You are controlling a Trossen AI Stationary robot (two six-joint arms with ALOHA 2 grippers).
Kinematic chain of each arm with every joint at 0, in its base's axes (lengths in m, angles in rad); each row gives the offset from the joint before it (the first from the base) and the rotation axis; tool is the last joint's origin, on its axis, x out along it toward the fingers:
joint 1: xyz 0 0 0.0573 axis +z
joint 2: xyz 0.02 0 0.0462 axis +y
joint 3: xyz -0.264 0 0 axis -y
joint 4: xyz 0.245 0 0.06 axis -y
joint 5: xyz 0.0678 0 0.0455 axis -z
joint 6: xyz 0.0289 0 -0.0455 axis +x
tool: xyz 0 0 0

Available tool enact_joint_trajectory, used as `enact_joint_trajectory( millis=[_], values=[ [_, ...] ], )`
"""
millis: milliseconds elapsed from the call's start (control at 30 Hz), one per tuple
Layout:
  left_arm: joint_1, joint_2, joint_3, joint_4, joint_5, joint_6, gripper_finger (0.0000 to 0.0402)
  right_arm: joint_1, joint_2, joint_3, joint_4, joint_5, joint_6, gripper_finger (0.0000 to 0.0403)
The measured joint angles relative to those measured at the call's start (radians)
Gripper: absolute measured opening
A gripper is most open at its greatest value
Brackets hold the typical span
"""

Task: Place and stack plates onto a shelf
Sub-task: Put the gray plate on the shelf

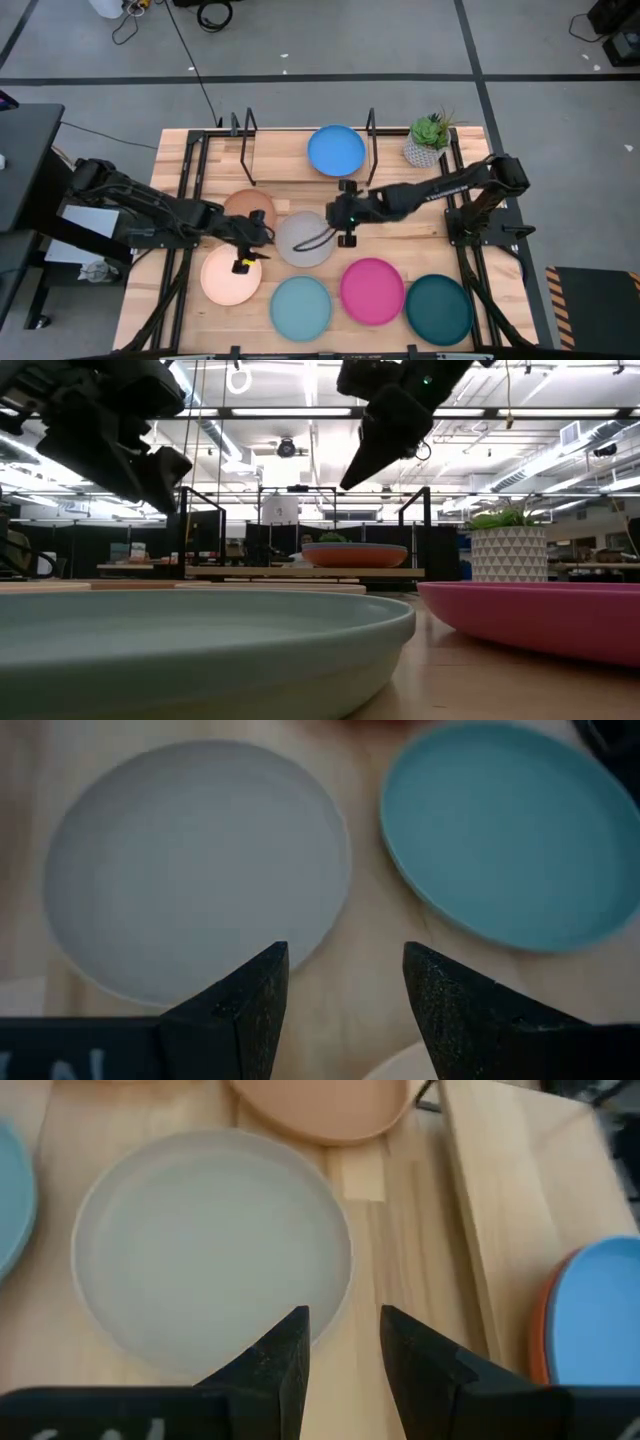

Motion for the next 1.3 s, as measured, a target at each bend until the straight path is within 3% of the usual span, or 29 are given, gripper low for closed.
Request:
enact_joint_trajectory(
  millis=[167, 267, 400, 533, 667, 1033, 1133, 1300],
  values=[
    [-0.001, 0.083, 0.053, -0.018, 0.004, 0.060, 0.0205, 0.057, -0.023, -0.034, 0.035, 0.056, 0.120, 0.0130],
    [0.010, 0.114, 0.093, -0.103, 0.002, 0.057, 0.0205, 0.084, -0.024, -0.052, 0.068, 0.079, 0.101, 0.0130],
    [0.015, 0.123, 0.155, -0.220, 0.009, 0.128, 0.0205, 0.064, -0.036, -0.059, 0.203, 0.021, 0.063, 0.0130],
    [0.027, 0.122, 0.216, -0.205, 0.008, 0.187, 0.0205, 0.043, -0.045, -0.059, 0.228, -0.052, 0.089, 0.0130],
    [0.025, 0.122, 0.243, -0.207, 0.011, 0.288, 0.0205, 0.052, -0.053, -0.059, 0.256, -0.052, 0.144, 0.0130],
    [0.025, 0.122, 0.248, 0.005, 0.014, 0.569, 0.0205, 0.141, -0.066, -0.059, 0.266, -0.043, 0.293, 0.0130],
    [0.045, 0.126, 0.248, -0.002, 0.094, 0.566, 0.0205, 0.167, -0.097, -0.066, 0.255, -0.031, 0.292, 0.0130],
    [0.100, 0.127, 0.237, -0.055, 0.294, 0.438, 0.0205, 0.173, -0.167, -0.157, 0.344, -0.025, 0.268, 0.0130]
  ],
)
